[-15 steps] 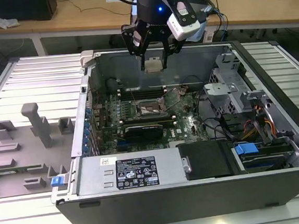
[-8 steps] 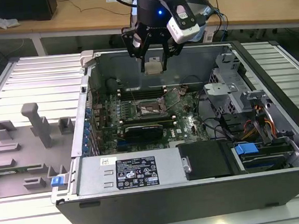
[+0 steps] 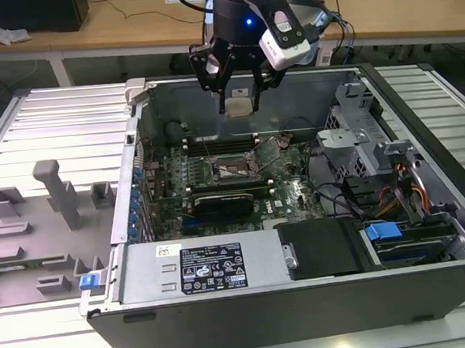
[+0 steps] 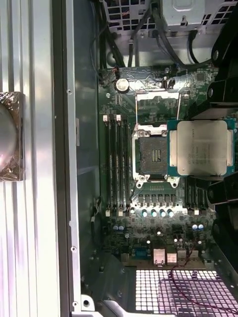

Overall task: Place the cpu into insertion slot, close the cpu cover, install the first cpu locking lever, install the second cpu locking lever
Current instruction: 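Place the cpu into insertion slot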

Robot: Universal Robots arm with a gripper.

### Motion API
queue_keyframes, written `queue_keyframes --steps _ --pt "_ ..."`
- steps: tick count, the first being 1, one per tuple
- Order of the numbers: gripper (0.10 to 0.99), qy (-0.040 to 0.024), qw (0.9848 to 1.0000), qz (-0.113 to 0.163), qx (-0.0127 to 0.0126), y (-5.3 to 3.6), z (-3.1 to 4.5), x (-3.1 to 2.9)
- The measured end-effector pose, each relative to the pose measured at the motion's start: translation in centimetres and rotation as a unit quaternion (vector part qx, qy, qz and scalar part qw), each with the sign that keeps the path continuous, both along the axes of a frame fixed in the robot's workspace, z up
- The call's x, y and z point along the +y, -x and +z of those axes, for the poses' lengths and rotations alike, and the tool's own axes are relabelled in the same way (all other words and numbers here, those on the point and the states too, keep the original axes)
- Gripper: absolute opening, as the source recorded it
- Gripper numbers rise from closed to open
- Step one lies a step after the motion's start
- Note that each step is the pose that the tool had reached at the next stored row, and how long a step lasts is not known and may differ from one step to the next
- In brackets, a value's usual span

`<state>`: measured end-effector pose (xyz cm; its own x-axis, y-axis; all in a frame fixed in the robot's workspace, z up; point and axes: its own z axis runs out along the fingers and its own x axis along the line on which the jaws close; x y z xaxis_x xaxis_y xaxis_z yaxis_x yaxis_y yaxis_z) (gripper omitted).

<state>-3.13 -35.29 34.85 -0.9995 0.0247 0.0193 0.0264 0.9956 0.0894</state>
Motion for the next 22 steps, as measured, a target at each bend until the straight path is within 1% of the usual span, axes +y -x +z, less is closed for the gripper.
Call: queue_keyframes --steps 12,19,22 --pt "0.537 0.0000 1.0000 0.000 0.0000 0.01 -0.73 0.00" --pt "0.537 0.0001 1.0000 0.000 -0.0008 0.06 -2.12 0.00" --pt "0.537 0.0001 1.0000 0.000 -0.0009 0.07 -2.40 0.00"
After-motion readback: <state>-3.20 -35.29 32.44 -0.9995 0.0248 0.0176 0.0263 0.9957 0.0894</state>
